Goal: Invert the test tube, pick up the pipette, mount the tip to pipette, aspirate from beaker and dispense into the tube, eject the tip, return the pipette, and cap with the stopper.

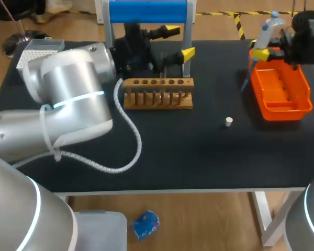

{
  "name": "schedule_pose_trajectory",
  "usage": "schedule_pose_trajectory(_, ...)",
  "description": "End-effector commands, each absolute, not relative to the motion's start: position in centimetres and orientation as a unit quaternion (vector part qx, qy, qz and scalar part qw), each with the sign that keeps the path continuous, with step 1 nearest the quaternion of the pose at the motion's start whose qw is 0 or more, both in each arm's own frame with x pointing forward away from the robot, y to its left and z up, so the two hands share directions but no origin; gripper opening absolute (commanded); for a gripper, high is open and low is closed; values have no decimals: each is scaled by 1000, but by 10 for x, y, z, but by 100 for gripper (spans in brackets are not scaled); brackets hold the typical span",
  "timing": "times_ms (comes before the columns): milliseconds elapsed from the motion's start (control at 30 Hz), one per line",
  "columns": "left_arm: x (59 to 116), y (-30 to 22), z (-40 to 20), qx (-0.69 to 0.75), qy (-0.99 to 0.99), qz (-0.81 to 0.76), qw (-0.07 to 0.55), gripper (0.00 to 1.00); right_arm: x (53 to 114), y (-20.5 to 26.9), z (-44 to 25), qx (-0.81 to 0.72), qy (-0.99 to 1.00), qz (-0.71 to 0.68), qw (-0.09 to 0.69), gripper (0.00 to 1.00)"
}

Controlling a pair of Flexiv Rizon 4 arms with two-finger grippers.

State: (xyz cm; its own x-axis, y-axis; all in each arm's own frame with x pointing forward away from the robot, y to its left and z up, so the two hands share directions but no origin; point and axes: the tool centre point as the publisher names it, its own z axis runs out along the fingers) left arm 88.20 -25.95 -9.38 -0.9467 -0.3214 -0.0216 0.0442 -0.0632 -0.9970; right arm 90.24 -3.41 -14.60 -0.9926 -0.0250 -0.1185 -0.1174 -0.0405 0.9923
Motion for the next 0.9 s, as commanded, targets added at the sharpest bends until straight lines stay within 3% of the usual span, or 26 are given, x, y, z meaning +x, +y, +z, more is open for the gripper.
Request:
schedule_pose_trajectory(33, 902, -291, -78, -108, 685, -709, 128, 100, 913, -61, -143, -57, 693, 718, 23, 0)
schedule_pose_trajectory(900, 932, -382, -60, -64, 729, -672, 116, 100, 967, -169, -167, -16, 683, 729, 29, 0)
